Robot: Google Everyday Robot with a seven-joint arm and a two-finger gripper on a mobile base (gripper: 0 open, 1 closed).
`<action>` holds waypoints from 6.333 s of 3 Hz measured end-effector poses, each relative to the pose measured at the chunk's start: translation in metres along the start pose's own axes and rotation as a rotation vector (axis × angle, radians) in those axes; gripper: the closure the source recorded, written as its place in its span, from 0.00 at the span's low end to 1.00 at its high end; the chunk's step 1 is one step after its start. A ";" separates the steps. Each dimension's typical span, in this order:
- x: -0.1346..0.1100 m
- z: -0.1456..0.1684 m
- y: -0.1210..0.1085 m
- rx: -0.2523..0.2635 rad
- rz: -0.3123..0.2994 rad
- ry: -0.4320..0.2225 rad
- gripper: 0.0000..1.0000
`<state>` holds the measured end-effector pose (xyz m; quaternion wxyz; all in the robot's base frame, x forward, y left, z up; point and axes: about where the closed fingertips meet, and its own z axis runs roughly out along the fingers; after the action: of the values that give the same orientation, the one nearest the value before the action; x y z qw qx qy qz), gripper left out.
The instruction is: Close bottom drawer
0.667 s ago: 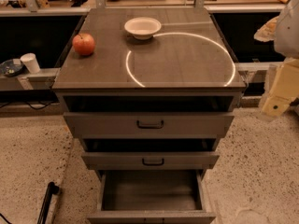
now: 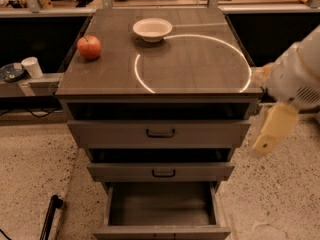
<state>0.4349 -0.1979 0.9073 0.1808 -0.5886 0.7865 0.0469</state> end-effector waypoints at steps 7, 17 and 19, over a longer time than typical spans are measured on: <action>0.036 0.247 0.093 0.020 -0.068 -0.454 0.00; 0.143 0.608 0.162 -0.220 -0.111 -0.353 0.64; 0.160 0.649 0.212 -0.273 -0.121 -0.402 1.00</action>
Offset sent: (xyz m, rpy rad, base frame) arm -0.0805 0.0677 -0.2519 0.4161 0.1681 0.0626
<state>0.3457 -0.0931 0.2199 0.2550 -0.6326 0.6844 0.2577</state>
